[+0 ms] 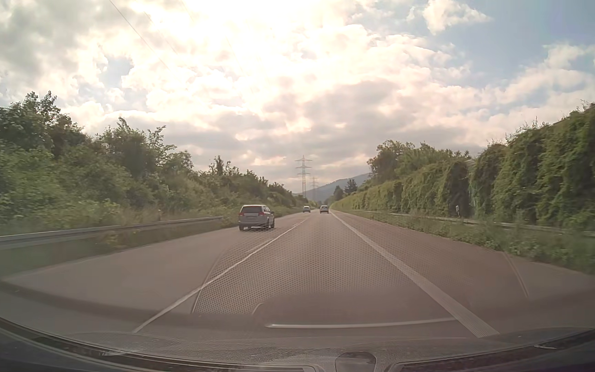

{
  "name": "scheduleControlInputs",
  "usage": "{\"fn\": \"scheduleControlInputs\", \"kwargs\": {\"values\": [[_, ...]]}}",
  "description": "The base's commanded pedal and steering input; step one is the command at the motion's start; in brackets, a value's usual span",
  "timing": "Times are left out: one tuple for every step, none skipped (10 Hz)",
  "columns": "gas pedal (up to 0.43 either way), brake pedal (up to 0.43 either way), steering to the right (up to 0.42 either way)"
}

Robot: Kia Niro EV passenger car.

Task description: Follow the waypoints while adhering to traffic rules and regulations

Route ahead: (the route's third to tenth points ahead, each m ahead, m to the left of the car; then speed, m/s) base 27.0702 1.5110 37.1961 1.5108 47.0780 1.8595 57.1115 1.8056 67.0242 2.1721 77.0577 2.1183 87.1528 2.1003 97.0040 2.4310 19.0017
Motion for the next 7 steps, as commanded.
{"fn": "scheduleControlInputs", "kwargs": {"values": [[0.138,0.0,-0.002],[0.138,0.0,-0.002],[0.13,0.0,-0.002],[0.13,0.0,-0.002],[0.13,0.0,-0.002],[0.13,0.0,-0.002],[0.13,0.0,-0.002]]}}
